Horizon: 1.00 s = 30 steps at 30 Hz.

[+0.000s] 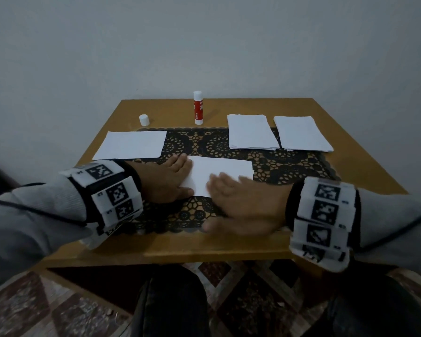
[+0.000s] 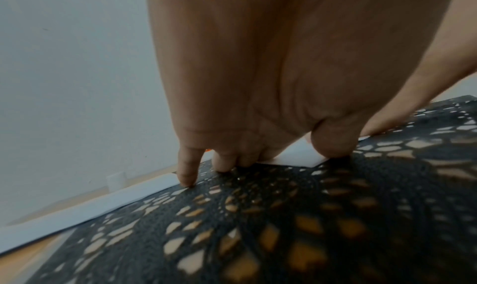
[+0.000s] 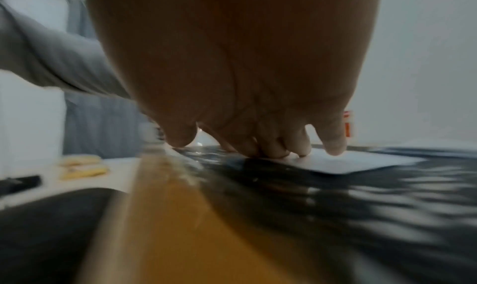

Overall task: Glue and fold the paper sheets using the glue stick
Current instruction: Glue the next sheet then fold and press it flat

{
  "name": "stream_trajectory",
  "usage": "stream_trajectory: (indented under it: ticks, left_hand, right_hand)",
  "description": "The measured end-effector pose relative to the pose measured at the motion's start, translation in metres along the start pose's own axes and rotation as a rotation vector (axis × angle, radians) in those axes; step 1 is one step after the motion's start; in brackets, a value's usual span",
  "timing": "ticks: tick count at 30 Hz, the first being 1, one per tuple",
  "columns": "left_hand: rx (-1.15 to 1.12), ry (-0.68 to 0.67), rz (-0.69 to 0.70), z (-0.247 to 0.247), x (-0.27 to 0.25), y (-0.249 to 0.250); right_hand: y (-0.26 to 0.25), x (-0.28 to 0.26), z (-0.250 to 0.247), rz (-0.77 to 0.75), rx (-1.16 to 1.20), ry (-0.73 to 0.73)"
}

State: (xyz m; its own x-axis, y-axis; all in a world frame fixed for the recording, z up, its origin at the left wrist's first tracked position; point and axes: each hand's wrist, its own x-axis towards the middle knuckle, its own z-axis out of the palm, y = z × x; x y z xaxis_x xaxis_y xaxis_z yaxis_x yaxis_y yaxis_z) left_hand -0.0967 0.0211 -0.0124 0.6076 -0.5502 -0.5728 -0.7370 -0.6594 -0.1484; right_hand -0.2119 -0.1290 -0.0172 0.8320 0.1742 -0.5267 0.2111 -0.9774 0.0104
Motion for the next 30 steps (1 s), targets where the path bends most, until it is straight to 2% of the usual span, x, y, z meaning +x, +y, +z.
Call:
stream_trajectory:
  ticks: [2,7,12,17,22,27,30]
  left_hand:
    - [-0.005,-0.004,0.006,-0.001,-0.001,-0.001]
    - [-0.022,0.004,0.028,-0.003,-0.002,-0.006]
    - [-0.020,0.014,0.036,-0.003,0.000,-0.006]
    - [-0.097,0.060,0.015,-0.001,0.000,-0.002]
    - [-0.017,0.111,-0.048,-0.008,0.006,0.017]
    - [-0.042,0.124,0.002,-0.011,0.006,-0.001]
    - [-0.044,0.139,0.004,-0.009,0.007,-0.005]
  right_hand:
    - [-0.011,0.003,0.001,-0.052,-0.032,0.001]
    - [-0.007,0.025,-0.009,0.017,-0.039,0.047]
    - [-0.001,0.006,-0.001,-0.041,-0.076,0.014]
    - [0.027,-0.014,0.000,0.097,-0.085,-0.031]
    - [0.050,-0.015,-0.004,0.160,0.005,-0.058]
    - [0.043,-0.011,-0.011,0.183,-0.025,-0.032]
    - [0.036,0.002,-0.027,0.158,-0.068,0.110]
